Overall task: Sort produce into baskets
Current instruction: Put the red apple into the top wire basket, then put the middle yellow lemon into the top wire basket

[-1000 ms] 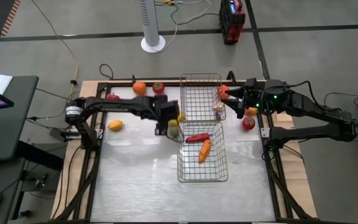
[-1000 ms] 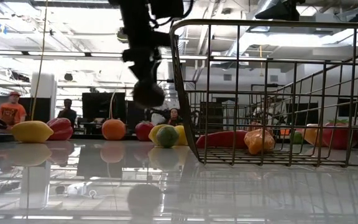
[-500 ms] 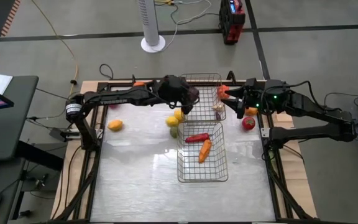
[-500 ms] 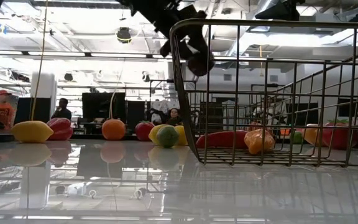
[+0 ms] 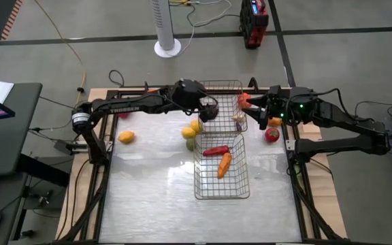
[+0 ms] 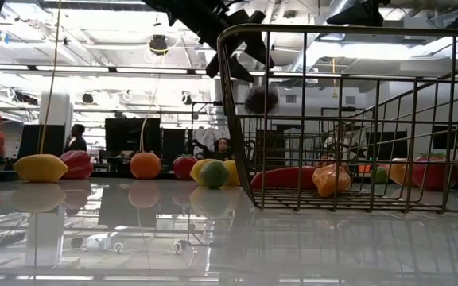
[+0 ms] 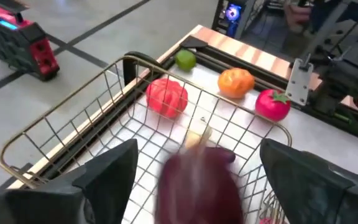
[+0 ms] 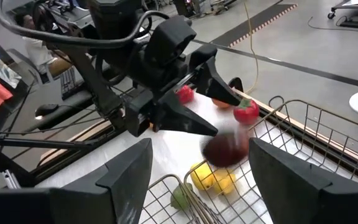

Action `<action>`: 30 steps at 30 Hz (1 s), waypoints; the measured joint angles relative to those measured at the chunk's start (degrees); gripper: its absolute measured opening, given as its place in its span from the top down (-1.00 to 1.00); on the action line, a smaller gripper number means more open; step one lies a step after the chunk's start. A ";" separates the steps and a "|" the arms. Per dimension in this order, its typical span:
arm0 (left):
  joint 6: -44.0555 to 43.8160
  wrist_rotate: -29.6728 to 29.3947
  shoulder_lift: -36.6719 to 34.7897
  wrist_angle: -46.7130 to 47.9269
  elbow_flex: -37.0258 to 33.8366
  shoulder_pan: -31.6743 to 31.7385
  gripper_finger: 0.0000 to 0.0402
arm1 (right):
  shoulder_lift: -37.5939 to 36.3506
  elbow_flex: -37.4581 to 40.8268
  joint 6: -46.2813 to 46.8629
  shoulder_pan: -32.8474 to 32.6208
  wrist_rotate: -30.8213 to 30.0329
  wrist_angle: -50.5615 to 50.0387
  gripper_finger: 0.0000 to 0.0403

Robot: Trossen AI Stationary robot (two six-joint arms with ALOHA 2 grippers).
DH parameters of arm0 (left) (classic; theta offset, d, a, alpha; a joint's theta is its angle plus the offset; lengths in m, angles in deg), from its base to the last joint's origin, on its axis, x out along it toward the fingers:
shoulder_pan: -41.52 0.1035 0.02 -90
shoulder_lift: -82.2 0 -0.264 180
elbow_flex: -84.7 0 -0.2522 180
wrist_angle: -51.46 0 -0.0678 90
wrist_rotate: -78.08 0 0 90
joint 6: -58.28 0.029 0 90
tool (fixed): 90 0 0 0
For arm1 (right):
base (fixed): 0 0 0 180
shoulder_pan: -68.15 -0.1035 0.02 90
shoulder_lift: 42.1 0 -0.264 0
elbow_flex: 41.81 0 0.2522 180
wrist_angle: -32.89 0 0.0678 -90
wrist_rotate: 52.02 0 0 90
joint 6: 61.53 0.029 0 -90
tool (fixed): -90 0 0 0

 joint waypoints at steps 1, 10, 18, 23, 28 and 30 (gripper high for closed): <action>-0.03 0.00 -0.01 0.00 0.00 0.01 -0.63 | 0.00 0.00 0.00 0.00 0.00 0.00 -0.44; 2.83 0.04 -0.60 15.13 3.90 0.61 -0.64 | 0.02 0.00 -0.07 0.00 -0.02 -0.39 -0.44; 10.65 3.72 -2.59 36.22 1.40 1.78 -0.63 | 0.02 0.00 0.10 0.00 -0.04 -0.76 -0.44; 10.95 8.61 -4.81 30.16 -8.61 2.65 -0.53 | 0.02 0.00 0.26 0.00 -0.22 -0.94 -0.44; 13.22 9.12 -4.78 21.74 -16.95 2.37 -0.43 | 0.04 0.00 0.44 0.00 -0.22 -0.97 -0.44; 14.93 9.14 -4.76 17.77 -19.93 2.22 -0.42 | 0.04 0.00 1.19 0.00 -0.22 -1.33 -0.44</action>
